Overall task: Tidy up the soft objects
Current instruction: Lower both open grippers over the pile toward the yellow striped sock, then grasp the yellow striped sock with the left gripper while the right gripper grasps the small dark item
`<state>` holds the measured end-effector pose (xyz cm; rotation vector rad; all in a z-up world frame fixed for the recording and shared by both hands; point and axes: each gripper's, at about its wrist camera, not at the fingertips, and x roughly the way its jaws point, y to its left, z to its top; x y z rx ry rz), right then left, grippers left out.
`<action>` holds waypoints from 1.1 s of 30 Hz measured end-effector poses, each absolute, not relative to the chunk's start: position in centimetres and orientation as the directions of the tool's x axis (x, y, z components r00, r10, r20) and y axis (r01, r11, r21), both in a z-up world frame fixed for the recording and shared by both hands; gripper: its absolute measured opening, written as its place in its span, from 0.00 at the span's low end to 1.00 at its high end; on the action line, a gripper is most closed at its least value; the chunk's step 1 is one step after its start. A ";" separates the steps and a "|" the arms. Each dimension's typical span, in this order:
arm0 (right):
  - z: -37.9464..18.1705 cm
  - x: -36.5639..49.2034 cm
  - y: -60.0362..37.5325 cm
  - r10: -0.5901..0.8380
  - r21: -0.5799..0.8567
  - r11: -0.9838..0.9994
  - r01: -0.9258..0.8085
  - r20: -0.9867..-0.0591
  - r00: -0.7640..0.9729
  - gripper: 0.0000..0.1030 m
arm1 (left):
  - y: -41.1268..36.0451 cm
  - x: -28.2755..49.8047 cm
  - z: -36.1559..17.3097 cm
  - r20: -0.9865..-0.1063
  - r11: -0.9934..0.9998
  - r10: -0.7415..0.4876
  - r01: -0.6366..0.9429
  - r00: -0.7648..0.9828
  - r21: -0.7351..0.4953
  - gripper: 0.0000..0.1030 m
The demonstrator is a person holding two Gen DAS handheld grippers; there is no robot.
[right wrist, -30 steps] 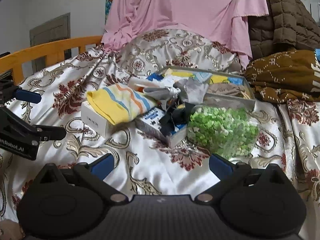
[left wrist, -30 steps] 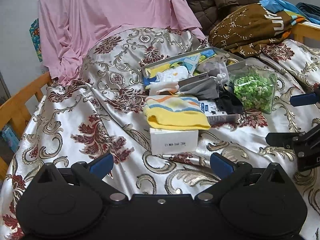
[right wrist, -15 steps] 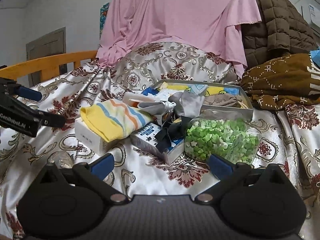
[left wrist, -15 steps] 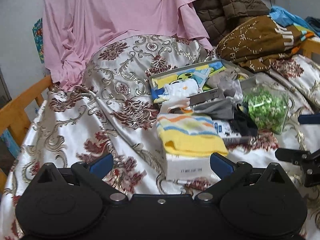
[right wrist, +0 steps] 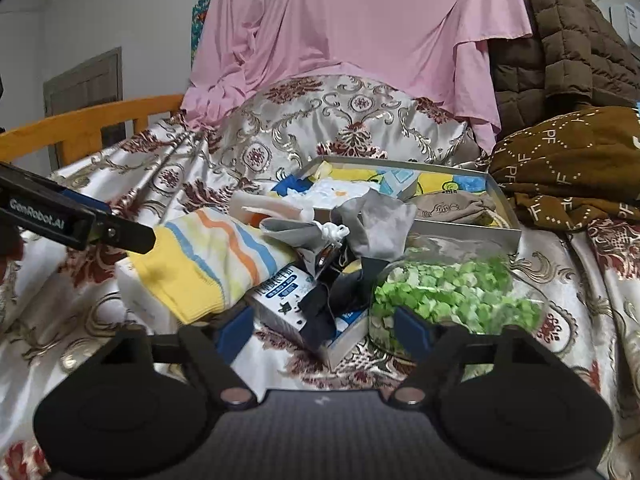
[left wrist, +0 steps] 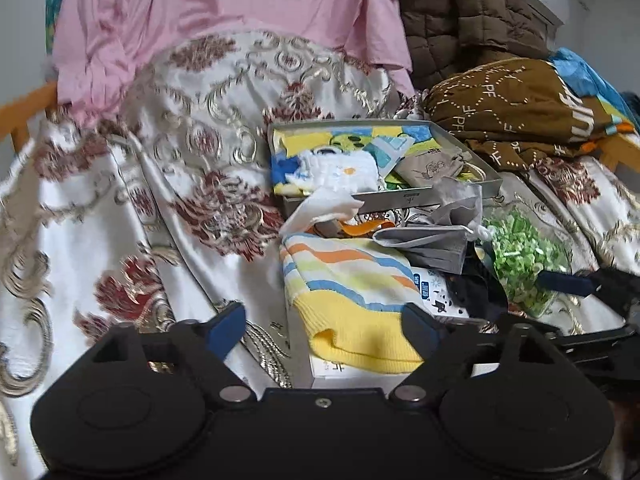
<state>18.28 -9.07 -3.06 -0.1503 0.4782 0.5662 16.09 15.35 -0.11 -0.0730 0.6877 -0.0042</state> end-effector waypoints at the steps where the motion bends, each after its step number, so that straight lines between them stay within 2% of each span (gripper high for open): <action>1: -3.2 18.7 -8.7 0.475 -0.010 0.838 -0.546 -0.481 0.737 0.72 | 15.7 16.5 -0.3 -0.641 0.995 -0.043 -0.025 0.766 -0.097 0.73; 4: -3.8 20.0 -7.9 0.453 -0.008 0.848 -0.530 -0.508 0.732 0.63 | 16.6 17.5 -1.0 -0.663 0.985 -0.087 -0.034 0.743 -0.167 0.59; 8: -4.4 21.2 -7.2 0.439 0.010 0.860 -0.511 -0.526 0.728 0.58 | 16.9 18.3 -1.8 -0.681 0.980 -0.129 -0.011 0.721 -0.197 0.40; 11: -4.9 22.0 -6.8 0.427 0.022 0.867 -0.498 -0.548 0.719 0.48 | 16.6 18.6 -1.9 -0.686 0.983 -0.116 -0.014 0.718 -0.182 0.35; 13: -5.2 22.5 -6.6 0.422 0.035 0.871 -0.490 -0.564 0.710 0.35 | 16.7 18.7 -1.9 -0.689 0.984 -0.102 -0.029 0.718 -0.176 0.29; 15: -5.3 22.8 -6.5 0.414 0.046 0.878 -0.476 -0.569 0.710 0.30 | 16.9 18.7 -1.7 -0.688 0.983 -0.097 -0.038 0.719 -0.179 0.21; 16: -5.3 22.9 -6.5 0.407 0.045 0.883 -0.467 -0.567 0.716 0.24 | 17.0 18.6 -1.6 -0.686 0.983 -0.092 -0.042 0.721 -0.176 0.18; 17: -5.2 22.9 -6.5 0.403 0.045 0.887 -0.460 -0.563 0.721 0.19 | 17.0 18.5 -1.4 -0.683 0.985 -0.083 -0.043 0.725 -0.166 0.12; 18: -5.1 22.9 -6.6 0.408 0.050 0.885 -0.463 -0.561 0.720 0.08 | 17.0 18.4 -1.3 -0.679 0.987 -0.076 -0.042 0.730 -0.156 0.05; 19: -5.0 22.7 -6.6 0.410 0.051 0.885 -0.463 -0.559 0.721 0.07 | 16.9 18.2 -1.0 -0.672 0.988 -0.071 -0.039 0.737 -0.147 0.01; 22: -4.6 22.1 -6.7 0.405 0.028 0.884 -0.466 -0.542 0.736 0.02 | 16.4 17.7 -0.4 -0.648 0.992 -0.061 -0.028 0.759 -0.126 0.01; 33: -2.7 18.0 -8.2 0.441 0.000 0.864 -0.504 -0.484 0.756 0.01 | 12.9 14.0 0.2 -0.623 0.993 -0.107 0.055 0.775 -0.102 0.01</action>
